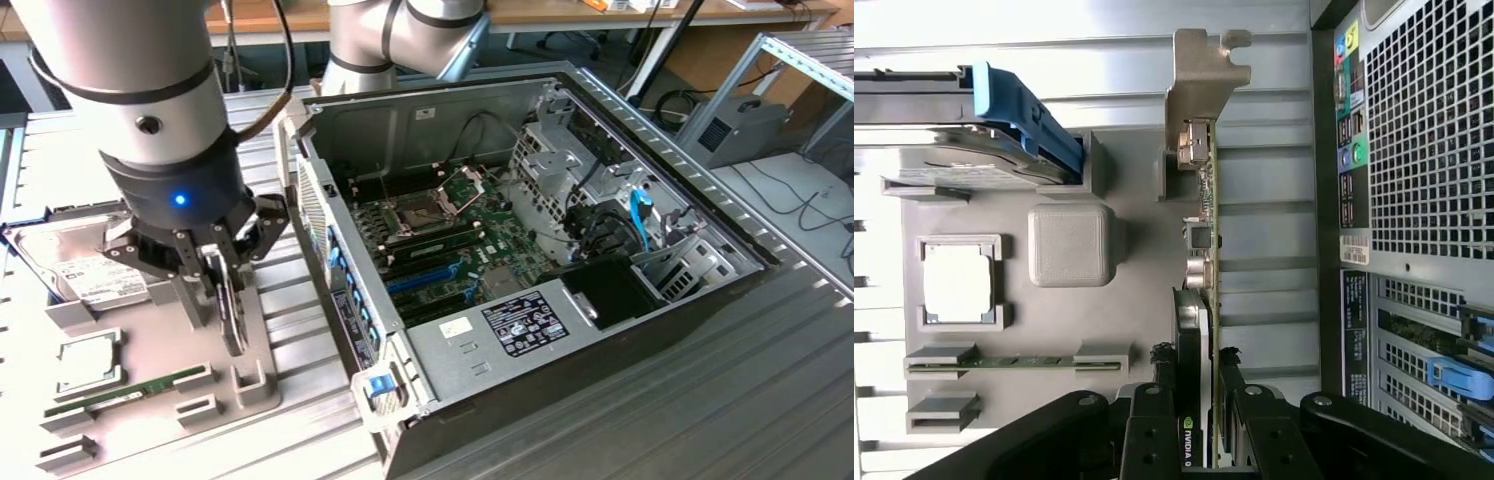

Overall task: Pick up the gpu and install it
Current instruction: 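Pick up the gpu and move the gpu toward the slot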

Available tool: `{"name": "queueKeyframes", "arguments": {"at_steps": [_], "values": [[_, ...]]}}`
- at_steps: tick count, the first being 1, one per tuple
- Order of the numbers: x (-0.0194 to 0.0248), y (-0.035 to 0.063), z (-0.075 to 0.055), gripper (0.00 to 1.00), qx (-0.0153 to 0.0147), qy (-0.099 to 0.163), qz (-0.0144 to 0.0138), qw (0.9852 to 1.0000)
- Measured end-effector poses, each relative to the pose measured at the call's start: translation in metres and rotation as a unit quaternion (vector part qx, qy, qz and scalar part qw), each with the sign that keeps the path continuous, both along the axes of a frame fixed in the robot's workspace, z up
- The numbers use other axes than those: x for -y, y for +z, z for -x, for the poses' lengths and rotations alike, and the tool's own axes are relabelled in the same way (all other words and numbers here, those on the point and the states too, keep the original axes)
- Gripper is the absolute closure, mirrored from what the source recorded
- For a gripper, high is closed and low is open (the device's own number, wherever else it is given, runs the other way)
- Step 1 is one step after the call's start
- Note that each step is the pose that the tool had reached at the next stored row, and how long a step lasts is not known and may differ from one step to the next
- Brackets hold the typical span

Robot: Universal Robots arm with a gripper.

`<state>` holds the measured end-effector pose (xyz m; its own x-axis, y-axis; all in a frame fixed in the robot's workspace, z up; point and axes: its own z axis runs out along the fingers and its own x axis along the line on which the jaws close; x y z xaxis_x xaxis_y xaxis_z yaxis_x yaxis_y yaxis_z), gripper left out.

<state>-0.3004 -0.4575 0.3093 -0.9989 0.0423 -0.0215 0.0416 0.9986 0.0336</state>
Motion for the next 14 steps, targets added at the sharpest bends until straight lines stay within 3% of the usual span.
{"name": "queueKeyframes", "arguments": {"at_steps": [14], "values": [[-0.0027,0.0492,0.000,0.73,0.0006,0.000,0.0008,1.0000]]}}
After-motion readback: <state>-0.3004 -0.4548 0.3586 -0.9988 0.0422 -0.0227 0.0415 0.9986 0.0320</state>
